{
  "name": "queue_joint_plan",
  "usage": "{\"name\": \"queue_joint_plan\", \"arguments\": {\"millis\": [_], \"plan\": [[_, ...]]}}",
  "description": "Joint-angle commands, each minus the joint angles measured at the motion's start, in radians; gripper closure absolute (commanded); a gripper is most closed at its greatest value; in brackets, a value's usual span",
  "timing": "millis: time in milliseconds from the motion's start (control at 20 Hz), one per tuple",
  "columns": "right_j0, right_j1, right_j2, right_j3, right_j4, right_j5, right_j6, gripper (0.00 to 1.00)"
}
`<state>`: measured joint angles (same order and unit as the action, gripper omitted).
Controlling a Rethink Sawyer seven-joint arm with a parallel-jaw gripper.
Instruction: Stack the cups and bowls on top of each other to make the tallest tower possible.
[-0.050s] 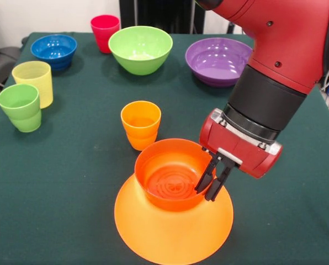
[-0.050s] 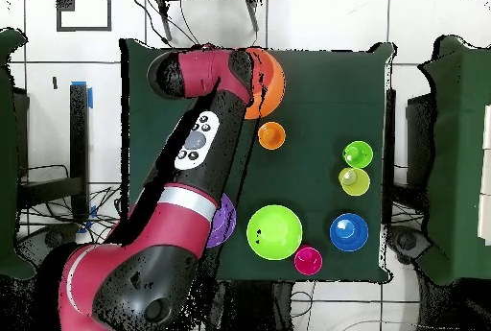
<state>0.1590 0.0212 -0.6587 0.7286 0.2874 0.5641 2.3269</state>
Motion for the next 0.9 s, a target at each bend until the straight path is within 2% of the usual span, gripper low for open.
{"name": "queue_joint_plan", "arguments": {"millis": [50,550,600,900], "plan": [[-0.009,-0.005,0.123,0.03,-0.07,0.136,-0.106,1.0],[0.001,-0.021,0.133,0.063,-0.074,0.12,-0.107,1.0],[0.0,-0.021,0.135,0.061,-0.072,0.127,-0.108,0.0],[0.001,-0.02,0.136,0.056,-0.072,0.154,-0.115,0.0]]}}
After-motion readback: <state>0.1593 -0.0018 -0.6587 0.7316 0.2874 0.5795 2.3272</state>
